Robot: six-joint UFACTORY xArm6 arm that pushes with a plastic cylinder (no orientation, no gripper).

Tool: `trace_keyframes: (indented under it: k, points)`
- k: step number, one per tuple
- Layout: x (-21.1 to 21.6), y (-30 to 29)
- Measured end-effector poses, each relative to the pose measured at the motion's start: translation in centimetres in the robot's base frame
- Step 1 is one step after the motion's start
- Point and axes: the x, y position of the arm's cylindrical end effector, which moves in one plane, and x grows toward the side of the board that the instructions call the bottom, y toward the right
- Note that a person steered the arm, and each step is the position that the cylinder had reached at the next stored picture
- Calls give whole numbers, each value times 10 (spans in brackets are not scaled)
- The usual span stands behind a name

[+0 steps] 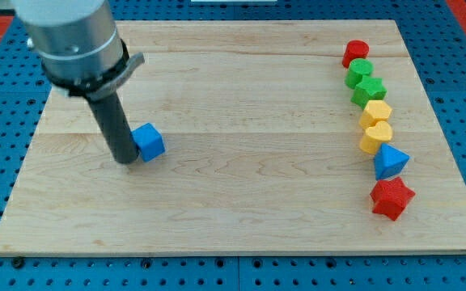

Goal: Move the blue cube left to the green circle

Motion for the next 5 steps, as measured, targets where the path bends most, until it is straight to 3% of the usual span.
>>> trace_keyframes:
  k: [1, 2, 3, 4, 5]
  points:
    - [-56, 32]
    - [-66, 91]
    - [-37, 38]
    - [-31, 85]
    - [-57, 139]
